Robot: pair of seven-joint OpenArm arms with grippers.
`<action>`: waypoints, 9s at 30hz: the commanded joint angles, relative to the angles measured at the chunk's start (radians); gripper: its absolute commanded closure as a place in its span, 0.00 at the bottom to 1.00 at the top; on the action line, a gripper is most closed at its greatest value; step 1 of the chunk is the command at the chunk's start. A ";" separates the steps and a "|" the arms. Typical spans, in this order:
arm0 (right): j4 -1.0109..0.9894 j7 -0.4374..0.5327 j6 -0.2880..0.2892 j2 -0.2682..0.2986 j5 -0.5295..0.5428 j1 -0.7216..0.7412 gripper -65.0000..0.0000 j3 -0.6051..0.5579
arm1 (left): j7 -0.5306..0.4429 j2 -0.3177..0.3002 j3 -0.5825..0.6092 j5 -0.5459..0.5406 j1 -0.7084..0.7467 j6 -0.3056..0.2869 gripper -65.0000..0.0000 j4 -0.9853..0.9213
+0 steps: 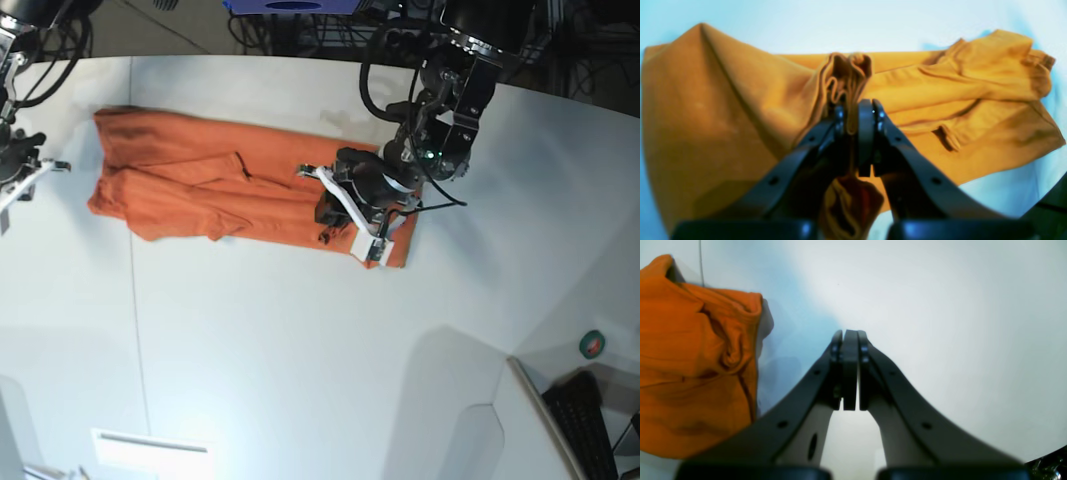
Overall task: Layout the t-shirt on the table in an organized manner, then fold the t-shirt properly
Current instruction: 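Grasp the strip's end with the left gripper and lift it, then fold the held end toward the right gripper and lower it, then press the folded end flat with the right gripper, then grasp the folded end with the right gripper and pull it back open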
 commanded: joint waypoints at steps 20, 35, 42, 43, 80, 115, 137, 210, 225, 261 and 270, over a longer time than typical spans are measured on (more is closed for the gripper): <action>0.022 0.019 0.000 0.014 0.004 0.013 1.00 0.005 | -0.014 -0.001 0.031 -0.012 -0.030 -0.004 1.00 0.009; 0.024 0.019 0.000 0.014 0.005 0.018 1.00 0.005 | -0.012 -0.007 0.240 -0.017 -0.062 -0.004 0.29 -0.007; 0.025 0.019 0.000 0.014 0.005 0.018 1.00 0.005 | -0.012 -0.045 0.226 -0.018 -0.057 -0.004 0.53 0.104; 0.025 0.019 0.000 0.014 0.005 0.016 1.00 0.005 | -0.012 -0.058 0.203 -0.018 -0.051 -0.004 0.61 0.113; 0.219 -0.123 0.046 -0.191 0.005 -0.057 0.65 -0.538 | 0.137 -0.056 -0.609 -0.020 -0.031 -0.023 1.00 0.145; -0.210 -0.133 0.040 -0.263 0.140 0.133 0.56 -0.707 | 0.130 -0.154 -1.235 -0.009 0.141 -0.414 1.00 -0.091; -0.111 -0.183 0.042 -0.257 0.140 0.092 1.00 -0.785 | 0.130 -0.174 -1.242 -0.009 0.133 -0.408 1.00 -0.142; 0.133 -0.266 -0.148 -0.225 0.137 -0.057 0.76 -0.779 | 0.129 -0.197 -1.241 -0.009 0.115 -0.408 1.00 -0.183; -0.245 -0.077 -0.155 -0.217 0.137 0.326 0.75 -0.787 | 0.129 -0.197 -1.241 -0.009 0.116 -0.408 1.00 -0.183; -0.461 -0.001 -0.159 -0.246 0.139 0.432 0.68 -0.779 | 0.129 -0.197 -1.241 -0.009 0.115 -0.408 1.00 -0.183; -0.391 -0.008 -0.159 -0.246 0.140 0.395 1.00 -0.779 | 0.129 -0.197 -1.241 -0.009 0.115 -0.408 1.00 -0.183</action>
